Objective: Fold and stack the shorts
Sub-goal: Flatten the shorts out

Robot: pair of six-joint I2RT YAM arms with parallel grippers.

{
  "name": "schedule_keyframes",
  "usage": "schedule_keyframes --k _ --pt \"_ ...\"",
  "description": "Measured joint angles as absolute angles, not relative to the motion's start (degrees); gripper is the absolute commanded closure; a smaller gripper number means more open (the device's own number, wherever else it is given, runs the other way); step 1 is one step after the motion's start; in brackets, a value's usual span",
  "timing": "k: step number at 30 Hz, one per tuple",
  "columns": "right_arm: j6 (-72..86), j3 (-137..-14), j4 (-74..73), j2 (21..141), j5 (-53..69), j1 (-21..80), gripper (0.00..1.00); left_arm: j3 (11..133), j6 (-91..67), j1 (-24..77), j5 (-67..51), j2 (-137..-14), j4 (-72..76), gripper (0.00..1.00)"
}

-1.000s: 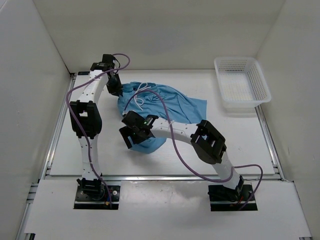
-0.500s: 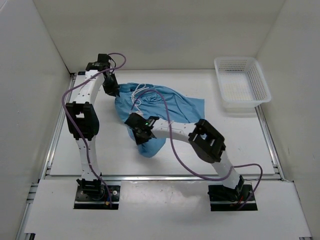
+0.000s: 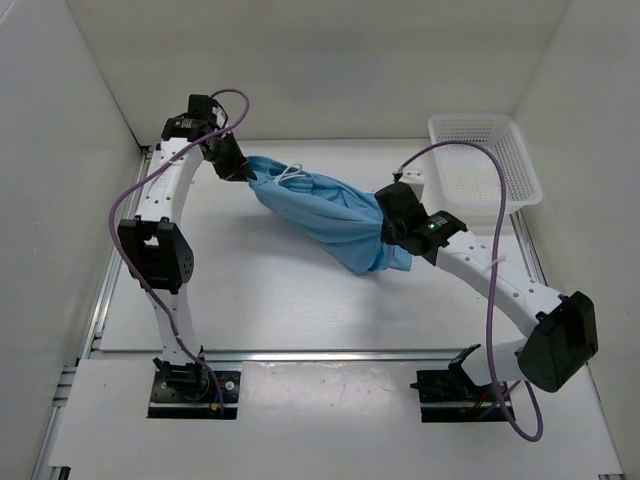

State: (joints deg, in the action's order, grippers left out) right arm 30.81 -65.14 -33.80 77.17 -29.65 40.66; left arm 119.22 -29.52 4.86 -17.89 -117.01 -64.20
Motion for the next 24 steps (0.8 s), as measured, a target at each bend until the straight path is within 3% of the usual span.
schedule_keyframes --k 3,5,6,7,8,9,11,12,13,15,16,18,19,22,24 --pt "29.15 -66.50 -34.00 77.14 -30.35 37.47 1.00 117.67 -31.27 6.35 -18.57 -114.06 -62.74 0.90" --pt "28.25 -66.15 -34.44 76.38 -30.85 37.47 1.00 109.82 -32.08 6.90 -18.13 -107.96 -60.16 0.89" --pt "28.08 -65.25 -34.59 75.29 -31.57 38.15 1.00 104.75 -32.40 6.98 -17.93 -104.44 -58.92 0.82" --pt "28.14 -63.75 -34.59 73.76 -32.34 39.07 1.00 99.42 -32.58 6.98 -17.45 -100.55 -58.15 0.67" --pt "28.53 -61.43 -34.89 71.55 -32.97 40.42 0.93 93.47 -32.99 6.96 -16.80 -96.20 -57.76 0.31" --pt "29.52 -59.29 -36.01 69.49 -33.54 41.74 0.71 88.73 -33.47 6.94 -16.21 -92.66 -58.41 0.19" --pt "31.86 -55.09 -38.65 66.04 -34.68 44.03 0.58 80.14 -33.69 6.98 -15.44 -87.00 -57.14 0.09" --pt "32.91 -53.04 -40.49 64.75 -35.33 44.31 0.34 77.14 -33.87 7.16 -15.14 -85.27 -57.60 0.07" --pt "34.20 -51.72 -41.95 64.14 -35.94 44.27 0.27 75.66 -34.04 7.38 -14.48 -84.79 -58.22 0.07" --pt "35.46 -50.83 -44.84 64.16 -37.34 44.10 0.25 75.57 -34.04 8.23 -13.69 -86.19 -57.87 0.17" --pt "35.79 -51.09 -45.54 64.47 -37.78 43.92 0.25 76.29 -33.95 8.84 -13.17 -87.57 -57.69 0.42" --pt "36.34 -53.80 -47.16 65.82 -37.87 43.57 0.33 77.91 -33.76 9.58 -12.03 -89.91 -56.95 0.79" --pt "36.69 -55.33 -47.33 66.41 -37.67 43.51 0.52 78.46 -33.39 9.93 -11.51 -90.61 -56.51 0.90" --pt "38.81 -58.67 -46.68 66.67 -35.57 43.33 0.83 78.54 -32.16 10.20 -9.32 -90.41 -56.21 0.90" --pt "41.19 -58.37 -46.44 65.91 -32.88 43.13 0.90 76.75 -31.81 10.20 -8.10 -89.01 -55.11 0.88"
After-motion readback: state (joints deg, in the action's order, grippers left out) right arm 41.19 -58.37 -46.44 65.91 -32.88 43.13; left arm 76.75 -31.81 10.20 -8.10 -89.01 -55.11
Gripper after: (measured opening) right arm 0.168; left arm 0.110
